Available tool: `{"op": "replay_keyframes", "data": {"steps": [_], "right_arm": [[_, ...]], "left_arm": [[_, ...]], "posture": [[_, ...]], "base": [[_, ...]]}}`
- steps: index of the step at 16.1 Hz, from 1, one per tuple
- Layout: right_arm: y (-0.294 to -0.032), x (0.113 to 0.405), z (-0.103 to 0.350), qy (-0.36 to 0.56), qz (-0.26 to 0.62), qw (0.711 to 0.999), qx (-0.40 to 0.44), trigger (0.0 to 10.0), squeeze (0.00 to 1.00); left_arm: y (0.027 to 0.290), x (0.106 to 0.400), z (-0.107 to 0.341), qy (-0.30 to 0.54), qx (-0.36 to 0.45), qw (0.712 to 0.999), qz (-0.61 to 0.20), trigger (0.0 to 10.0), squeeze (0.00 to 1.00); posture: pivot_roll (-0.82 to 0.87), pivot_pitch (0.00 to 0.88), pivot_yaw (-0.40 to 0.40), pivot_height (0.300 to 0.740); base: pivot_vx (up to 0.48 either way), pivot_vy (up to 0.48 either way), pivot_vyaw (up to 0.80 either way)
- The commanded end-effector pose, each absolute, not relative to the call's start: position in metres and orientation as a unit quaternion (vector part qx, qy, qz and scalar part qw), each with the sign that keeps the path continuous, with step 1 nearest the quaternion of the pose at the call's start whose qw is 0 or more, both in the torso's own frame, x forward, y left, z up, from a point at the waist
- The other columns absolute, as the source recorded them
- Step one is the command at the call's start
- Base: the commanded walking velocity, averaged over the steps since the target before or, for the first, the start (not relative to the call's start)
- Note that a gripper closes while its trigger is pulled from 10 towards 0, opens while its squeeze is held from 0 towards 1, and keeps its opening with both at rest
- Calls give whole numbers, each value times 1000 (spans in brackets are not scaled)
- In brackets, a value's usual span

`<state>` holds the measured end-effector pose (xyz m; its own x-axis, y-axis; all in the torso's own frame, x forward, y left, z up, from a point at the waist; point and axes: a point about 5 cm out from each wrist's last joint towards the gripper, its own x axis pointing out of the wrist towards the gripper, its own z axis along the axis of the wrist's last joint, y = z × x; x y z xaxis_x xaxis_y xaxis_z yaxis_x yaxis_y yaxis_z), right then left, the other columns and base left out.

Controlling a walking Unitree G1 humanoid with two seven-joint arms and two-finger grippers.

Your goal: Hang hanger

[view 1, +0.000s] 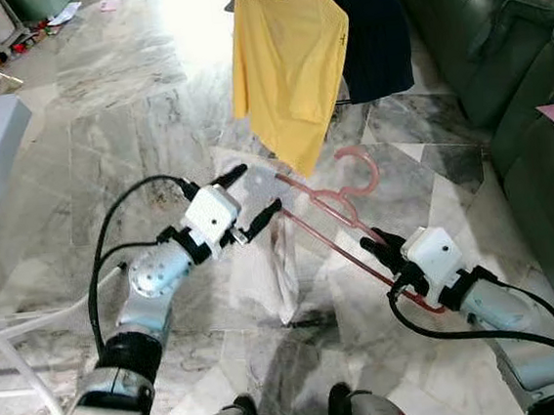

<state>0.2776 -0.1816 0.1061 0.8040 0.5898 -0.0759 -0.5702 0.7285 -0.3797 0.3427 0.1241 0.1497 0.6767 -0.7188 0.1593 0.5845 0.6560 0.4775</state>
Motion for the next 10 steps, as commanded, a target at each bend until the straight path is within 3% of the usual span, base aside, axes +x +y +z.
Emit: {"op": "replay_keyframes", "data": {"steps": [1,5,10], "right_arm": [[-183,277,115,-46,310,930,-190,10000,0],[-179,267,111,-28,354,915,-191,10000,0],[-189,254,110,-2,387,901,-194,10000,0]], "left_arm": [[130,344,148,-166,218,891,-362,10000,1000],[141,344,144,-145,291,861,-391,10000,1000],[152,346,140,-123,335,843,-402,10000,1000]], "posture": [[-197,225,54,740],[-197,228,61,740],[-204,229,68,740]], "base": [[0,0,0],[0,0,0],[0,0,0]]}}
